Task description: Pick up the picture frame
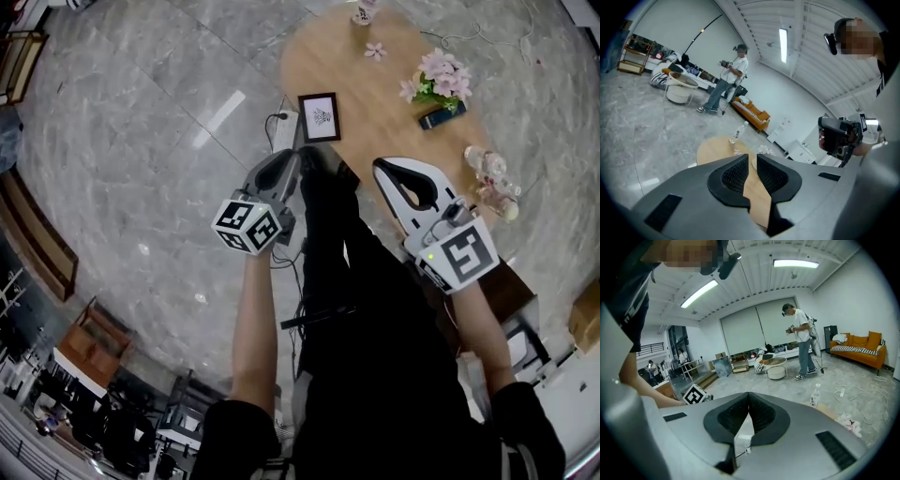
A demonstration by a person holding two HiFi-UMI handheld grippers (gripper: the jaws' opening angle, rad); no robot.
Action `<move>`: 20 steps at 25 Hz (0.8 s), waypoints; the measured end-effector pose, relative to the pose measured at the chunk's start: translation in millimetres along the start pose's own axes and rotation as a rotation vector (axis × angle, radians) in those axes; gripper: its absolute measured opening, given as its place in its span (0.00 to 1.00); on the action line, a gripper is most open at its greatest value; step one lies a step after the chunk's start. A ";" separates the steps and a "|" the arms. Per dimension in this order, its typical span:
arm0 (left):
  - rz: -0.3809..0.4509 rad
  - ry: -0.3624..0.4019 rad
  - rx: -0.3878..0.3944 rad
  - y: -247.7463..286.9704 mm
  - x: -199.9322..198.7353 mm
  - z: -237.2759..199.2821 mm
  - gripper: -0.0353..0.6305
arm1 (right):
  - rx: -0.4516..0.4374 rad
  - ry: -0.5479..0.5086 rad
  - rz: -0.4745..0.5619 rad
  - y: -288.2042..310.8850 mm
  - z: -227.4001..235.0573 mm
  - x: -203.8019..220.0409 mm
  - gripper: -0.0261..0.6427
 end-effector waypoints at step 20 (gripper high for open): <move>-0.091 -0.311 0.083 116.3 140.1 -138.5 0.48 | 0.017 0.070 -0.090 89.3 37.2 63.8 0.06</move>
Point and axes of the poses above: the fingertips, and each gripper's own axes: y forward along the fingers, z to its right, x out of its underside, the point moved 1 cm from there along -y, backward along the fingers, and after that the axes turned 6 degrees about -z, right-handed, at the moved point
